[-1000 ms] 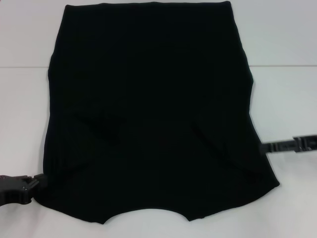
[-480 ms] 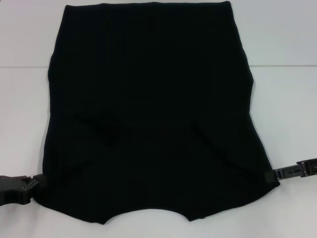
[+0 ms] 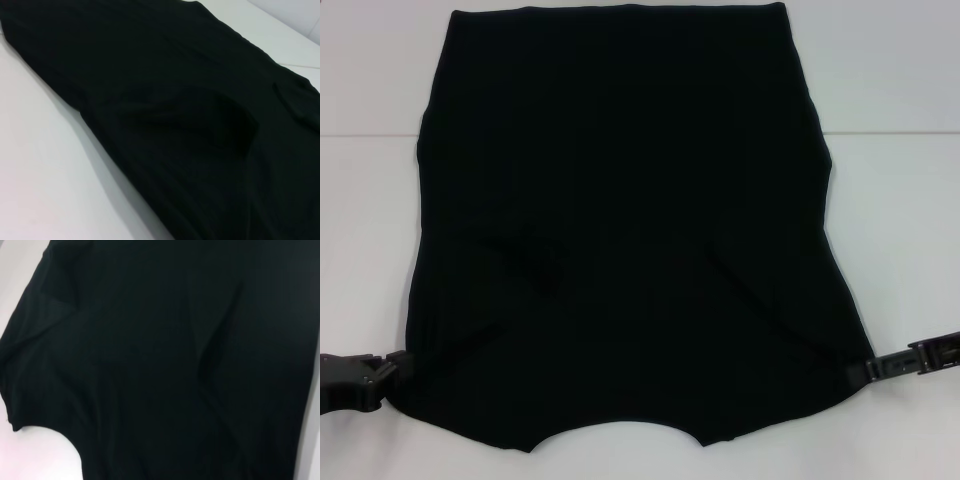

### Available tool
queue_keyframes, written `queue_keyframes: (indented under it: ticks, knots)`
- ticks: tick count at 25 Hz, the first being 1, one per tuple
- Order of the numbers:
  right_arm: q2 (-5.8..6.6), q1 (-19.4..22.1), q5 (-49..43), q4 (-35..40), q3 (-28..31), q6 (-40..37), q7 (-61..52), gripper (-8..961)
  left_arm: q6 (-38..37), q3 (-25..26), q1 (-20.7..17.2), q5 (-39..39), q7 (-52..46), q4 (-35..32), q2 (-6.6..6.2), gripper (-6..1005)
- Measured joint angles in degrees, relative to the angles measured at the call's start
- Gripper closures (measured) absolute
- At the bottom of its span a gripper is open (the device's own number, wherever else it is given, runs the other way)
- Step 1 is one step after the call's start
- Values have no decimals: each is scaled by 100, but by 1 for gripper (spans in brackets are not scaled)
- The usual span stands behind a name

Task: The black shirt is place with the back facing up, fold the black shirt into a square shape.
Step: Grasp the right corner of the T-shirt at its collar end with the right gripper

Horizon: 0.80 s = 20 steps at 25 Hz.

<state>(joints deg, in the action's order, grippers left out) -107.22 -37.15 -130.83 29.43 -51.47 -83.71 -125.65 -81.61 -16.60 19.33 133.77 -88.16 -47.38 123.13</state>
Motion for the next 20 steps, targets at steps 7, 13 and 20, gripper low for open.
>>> queue_keyframes:
  ticks: [7, 13, 20]
  knots:
    - [-106, -139, -73, 0, -25, -26, -34, 58, 18, -1, 0, 0, 11, 2, 3, 964]
    - [-119, -189, -75, 2, 19, -28, -54, 195, 23, -1, 0, 0, 23, 10, 9, 965]
    - [-164, -195, -74, 2, 7, 221, -186, 341, 28, -1, 0, 0, 34, 10, 9, 964]
